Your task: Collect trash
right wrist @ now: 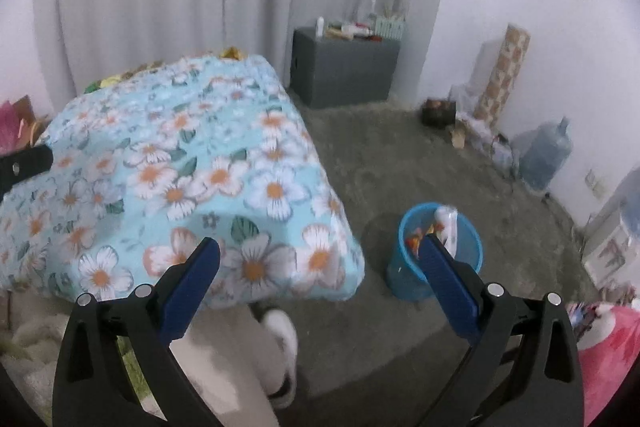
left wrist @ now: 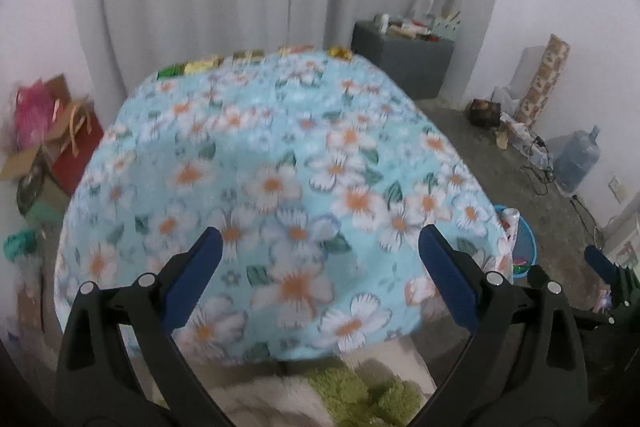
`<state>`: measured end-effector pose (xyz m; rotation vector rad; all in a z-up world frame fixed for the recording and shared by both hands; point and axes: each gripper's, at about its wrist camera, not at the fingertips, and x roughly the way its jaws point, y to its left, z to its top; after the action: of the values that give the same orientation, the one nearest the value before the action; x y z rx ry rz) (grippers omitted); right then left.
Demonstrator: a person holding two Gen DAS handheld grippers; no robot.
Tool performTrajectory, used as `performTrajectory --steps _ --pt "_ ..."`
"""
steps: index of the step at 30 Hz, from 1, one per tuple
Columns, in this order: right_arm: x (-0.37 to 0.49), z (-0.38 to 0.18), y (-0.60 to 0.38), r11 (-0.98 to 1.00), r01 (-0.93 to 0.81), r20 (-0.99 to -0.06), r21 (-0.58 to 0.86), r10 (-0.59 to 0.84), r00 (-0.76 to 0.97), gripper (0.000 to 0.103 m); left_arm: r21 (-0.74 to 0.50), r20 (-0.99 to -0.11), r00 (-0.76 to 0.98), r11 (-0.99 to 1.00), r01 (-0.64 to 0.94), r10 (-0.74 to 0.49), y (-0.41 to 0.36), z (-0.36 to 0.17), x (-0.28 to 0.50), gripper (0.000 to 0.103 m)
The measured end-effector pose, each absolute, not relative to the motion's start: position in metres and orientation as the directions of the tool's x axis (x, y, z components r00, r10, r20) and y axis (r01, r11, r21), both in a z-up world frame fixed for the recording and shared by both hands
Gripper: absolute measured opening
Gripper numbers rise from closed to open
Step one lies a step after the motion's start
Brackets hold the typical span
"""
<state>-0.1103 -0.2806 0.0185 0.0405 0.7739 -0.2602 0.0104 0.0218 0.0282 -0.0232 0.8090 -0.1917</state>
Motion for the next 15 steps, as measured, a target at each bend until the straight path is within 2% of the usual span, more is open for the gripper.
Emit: performTrajectory --steps 9,15 --pt "-0.112 0.007 -0.290 0.963 0.262 -0.706 -0.066 -0.231 0.670 0.097 -0.065 -0.786 0.602 0.987 0.146 -0.141 0.013 0.008 0.013 0.094" --pt "-0.110 0.006 -0.291 0.963 0.261 -0.707 -0.069 -0.232 0.668 0.097 -0.037 -0.793 0.598 0.989 0.143 -0.117 0.008 0.007 0.013 0.094"
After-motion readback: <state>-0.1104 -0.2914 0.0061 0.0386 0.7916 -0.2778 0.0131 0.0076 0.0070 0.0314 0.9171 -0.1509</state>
